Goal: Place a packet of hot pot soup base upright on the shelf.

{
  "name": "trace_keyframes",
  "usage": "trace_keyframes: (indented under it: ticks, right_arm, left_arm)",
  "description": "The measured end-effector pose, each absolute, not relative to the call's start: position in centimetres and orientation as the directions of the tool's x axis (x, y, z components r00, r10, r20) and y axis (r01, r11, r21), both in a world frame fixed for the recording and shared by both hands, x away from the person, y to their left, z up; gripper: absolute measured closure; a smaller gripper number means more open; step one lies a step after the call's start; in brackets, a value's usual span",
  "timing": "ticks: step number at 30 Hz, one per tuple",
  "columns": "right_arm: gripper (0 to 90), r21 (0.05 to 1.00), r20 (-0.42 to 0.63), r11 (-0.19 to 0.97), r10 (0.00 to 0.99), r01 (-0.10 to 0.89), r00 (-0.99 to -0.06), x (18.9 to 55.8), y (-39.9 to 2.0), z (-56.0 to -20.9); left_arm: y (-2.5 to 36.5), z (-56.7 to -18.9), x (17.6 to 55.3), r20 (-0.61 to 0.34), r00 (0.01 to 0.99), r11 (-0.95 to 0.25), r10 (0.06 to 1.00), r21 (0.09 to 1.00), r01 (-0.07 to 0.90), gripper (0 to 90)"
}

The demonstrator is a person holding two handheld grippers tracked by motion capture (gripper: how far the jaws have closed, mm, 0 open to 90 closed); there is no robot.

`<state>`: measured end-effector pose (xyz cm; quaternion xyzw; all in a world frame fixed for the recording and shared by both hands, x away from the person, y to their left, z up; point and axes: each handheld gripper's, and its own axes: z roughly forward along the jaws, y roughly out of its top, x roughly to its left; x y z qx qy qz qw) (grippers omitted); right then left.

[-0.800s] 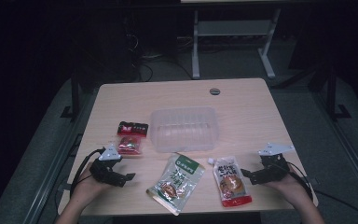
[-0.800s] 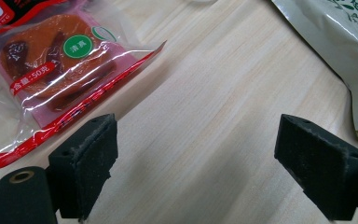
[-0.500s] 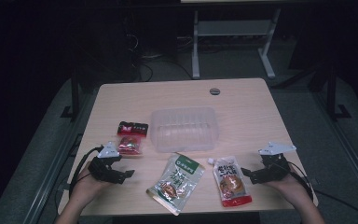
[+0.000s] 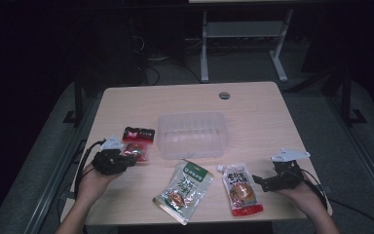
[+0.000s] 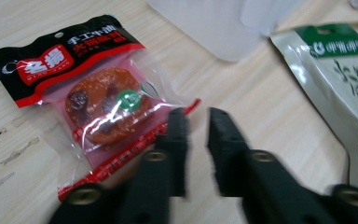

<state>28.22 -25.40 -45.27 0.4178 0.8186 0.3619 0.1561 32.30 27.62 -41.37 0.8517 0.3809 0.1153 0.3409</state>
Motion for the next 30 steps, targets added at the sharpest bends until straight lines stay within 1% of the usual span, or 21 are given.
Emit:
trace_keyframes:
  ticks: [1,2,6,11,12,14,21,22,23,27,30]
  right_arm:
    - [0.0,0.723,0.043,0.39,0.798,0.57,-0.601,28.2,-25.5,-45.2]
    - [0.0,0.724,0.044,0.388,0.799,0.571,-0.6,28.2,-25.5,-45.2]
    - [0.1,0.726,0.045,0.384,0.801,0.57,-0.597,28.2,-25.6,-45.3]
    - [0.1,0.729,0.042,0.382,0.804,0.568,-0.593,28.3,-25.7,-45.3]
    - [0.1,0.729,0.042,0.382,0.804,0.568,-0.593,28.3,-25.7,-45.3]
    - [0.1,0.73,0.038,0.383,0.805,0.566,-0.593,28.2,-25.7,-45.3]
    - [0.2,0.729,0.037,0.392,0.795,0.56,-0.605,28.3,-25.6,-45.4]
    - [0.2,0.726,0.036,0.394,0.796,0.564,-0.604,28.3,-25.5,-45.4]
    - [0.2,0.726,0.036,0.395,0.796,0.564,-0.604,28.3,-25.5,-45.5]
    - [0.2,0.728,0.041,0.389,0.796,0.564,-0.603,28.3,-25.5,-45.5]
    - [0.2,0.727,0.04,0.391,0.796,0.564,-0.604,28.3,-25.6,-45.5]
  left_arm:
    - [27.4,-41.3,33.0,-0.068,0.68,-0.475,0.73,0.665,0.576,88.1]
    - [27.3,-41.2,33.4,-0.07,0.679,-0.473,0.731,0.665,0.578,89.5]
    - [26.7,-41.4,34.3,-0.082,0.677,-0.467,0.731,0.663,0.585,89.7]
    - [25.6,-41.8,35.4,-0.065,0.679,-0.483,0.731,0.654,0.582,89.6]
    - [25.4,-42.0,35.6,-0.081,0.672,-0.47,0.736,0.653,0.594,89.6]
    - [25.1,-42.5,36.0,-0.06,0.673,-0.483,0.737,0.649,0.587,89.6]
    - [25.2,-43.3,36.6,-0.068,0.662,-0.472,0.746,0.647,0.598,89.6]
    - [25.3,-43.4,36.7,-0.059,0.672,-0.489,0.738,0.64,0.593,89.5]
    - [25.3,-43.5,36.7,-0.076,0.668,-0.477,0.74,0.641,0.601,89.5]
    - [25.3,-44.0,36.8,-0.088,0.665,-0.475,0.741,0.632,0.613,89.5]
    - [25.1,-44.3,36.9,-0.082,0.674,-0.494,0.734,0.617,0.613,89.6]
